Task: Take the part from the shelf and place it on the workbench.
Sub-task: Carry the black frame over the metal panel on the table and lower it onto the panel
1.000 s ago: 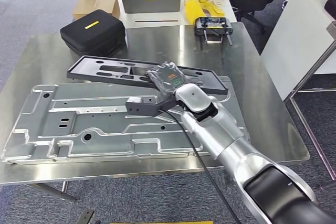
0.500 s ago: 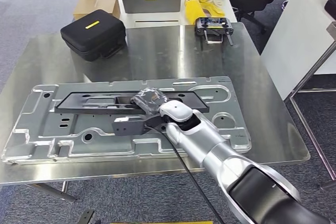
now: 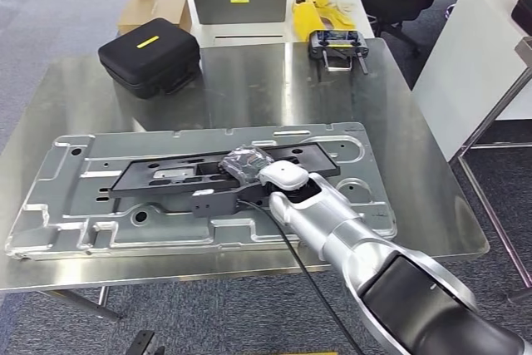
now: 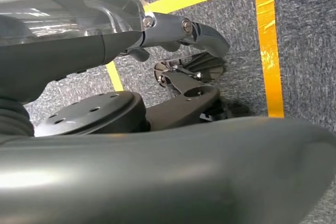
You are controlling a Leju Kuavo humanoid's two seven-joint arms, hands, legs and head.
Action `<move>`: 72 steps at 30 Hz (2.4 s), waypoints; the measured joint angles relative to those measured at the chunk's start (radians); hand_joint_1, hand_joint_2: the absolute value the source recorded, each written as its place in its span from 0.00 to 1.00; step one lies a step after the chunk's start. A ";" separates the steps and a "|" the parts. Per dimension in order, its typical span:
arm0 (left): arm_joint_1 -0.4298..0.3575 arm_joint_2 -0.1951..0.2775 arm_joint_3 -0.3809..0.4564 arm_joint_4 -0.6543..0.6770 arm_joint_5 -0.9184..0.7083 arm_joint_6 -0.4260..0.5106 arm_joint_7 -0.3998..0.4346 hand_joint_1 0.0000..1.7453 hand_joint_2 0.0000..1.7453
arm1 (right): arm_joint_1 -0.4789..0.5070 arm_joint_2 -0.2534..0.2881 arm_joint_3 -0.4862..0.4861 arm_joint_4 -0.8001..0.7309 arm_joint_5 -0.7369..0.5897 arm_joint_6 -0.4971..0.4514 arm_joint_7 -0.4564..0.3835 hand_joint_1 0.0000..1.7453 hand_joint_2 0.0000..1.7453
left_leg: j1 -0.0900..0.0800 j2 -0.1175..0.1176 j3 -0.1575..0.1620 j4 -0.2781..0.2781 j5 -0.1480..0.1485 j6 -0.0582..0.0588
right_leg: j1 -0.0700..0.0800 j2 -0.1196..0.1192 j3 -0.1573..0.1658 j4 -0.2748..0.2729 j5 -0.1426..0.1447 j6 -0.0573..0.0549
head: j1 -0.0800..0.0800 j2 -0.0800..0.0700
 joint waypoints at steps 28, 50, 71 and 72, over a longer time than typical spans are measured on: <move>0.001 0.000 -0.036 0.000 -0.003 0.027 -0.011 0.00 0.00 | 0.003 -0.072 -0.144 -0.071 -0.416 0.041 -0.120 0.00 0.00 | 0.000 0.000 0.001 0.000 0.000 0.000 | 0.000 0.001 0.001 0.000 0.000 0.000 | 0.000 0.000; 0.033 0.004 -0.032 0.000 0.058 0.035 -0.051 0.00 0.00 | 0.385 -0.408 -0.502 -0.992 -0.737 -0.062 -0.153 0.00 0.00 | -0.001 -0.001 -0.001 0.001 -0.004 0.002 | -0.001 -0.002 -0.001 -0.002 -0.001 0.001 | 0.000 0.000; 0.067 0.021 -0.004 0.000 0.096 0.018 -0.076 0.00 0.00 | 0.814 -0.528 -0.801 -1.379 -0.750 -0.048 -0.253 0.00 0.00 | 0.005 0.009 -0.008 -0.023 0.035 0.043 | -0.009 0.002 -0.088 0.228 -0.118 0.040 | 0.001 0.000; 0.067 0.021 -0.001 0.000 0.099 0.012 -0.076 0.00 0.00 | 0.826 -0.528 -0.808 -1.384 -0.749 -0.045 -0.258 0.00 0.00 | 0.007 0.009 -0.010 -0.019 0.034 0.041 | -0.011 0.002 -0.080 0.220 -0.100 0.043 | 0.001 0.000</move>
